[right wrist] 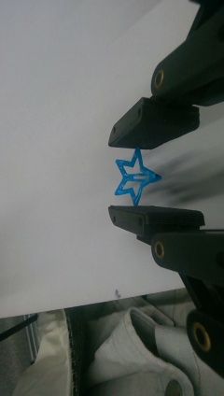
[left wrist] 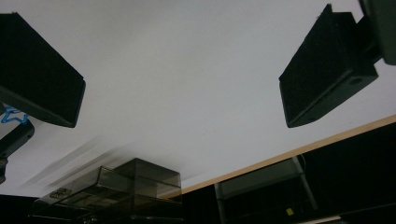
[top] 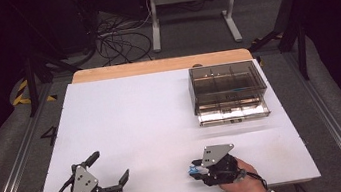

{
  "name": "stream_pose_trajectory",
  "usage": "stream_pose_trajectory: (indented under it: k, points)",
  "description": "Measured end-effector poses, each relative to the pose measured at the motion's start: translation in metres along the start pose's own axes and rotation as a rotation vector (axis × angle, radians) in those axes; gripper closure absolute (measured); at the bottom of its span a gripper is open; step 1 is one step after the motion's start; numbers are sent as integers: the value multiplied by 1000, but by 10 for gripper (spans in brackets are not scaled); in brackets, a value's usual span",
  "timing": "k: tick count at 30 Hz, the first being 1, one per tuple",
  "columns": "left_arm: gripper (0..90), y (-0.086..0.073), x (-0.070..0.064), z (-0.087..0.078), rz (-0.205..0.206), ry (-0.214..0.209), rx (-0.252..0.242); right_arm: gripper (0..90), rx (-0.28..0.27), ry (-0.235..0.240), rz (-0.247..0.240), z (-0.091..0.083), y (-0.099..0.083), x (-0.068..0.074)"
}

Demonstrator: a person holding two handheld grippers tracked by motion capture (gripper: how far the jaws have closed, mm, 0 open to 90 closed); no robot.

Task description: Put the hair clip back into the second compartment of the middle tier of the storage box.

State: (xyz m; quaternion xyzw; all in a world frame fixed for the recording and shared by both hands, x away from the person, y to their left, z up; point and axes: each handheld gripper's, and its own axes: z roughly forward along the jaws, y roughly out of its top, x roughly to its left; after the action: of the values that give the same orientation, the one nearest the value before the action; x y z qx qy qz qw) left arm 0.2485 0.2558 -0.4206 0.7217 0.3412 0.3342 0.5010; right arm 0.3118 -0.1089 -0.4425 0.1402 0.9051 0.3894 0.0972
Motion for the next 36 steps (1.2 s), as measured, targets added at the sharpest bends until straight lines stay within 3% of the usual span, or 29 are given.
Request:
stream_pose_trajectory:
  k: [26, 36]
  points:
    - [9, 0, 0, 0, -7, -3, 2, 607, -150, -27, -20, -34, 22, -8]
    - [9, 0, 0, 1, 0, 0, 3, 607, -159, -26, -14, -36, 21, -10]
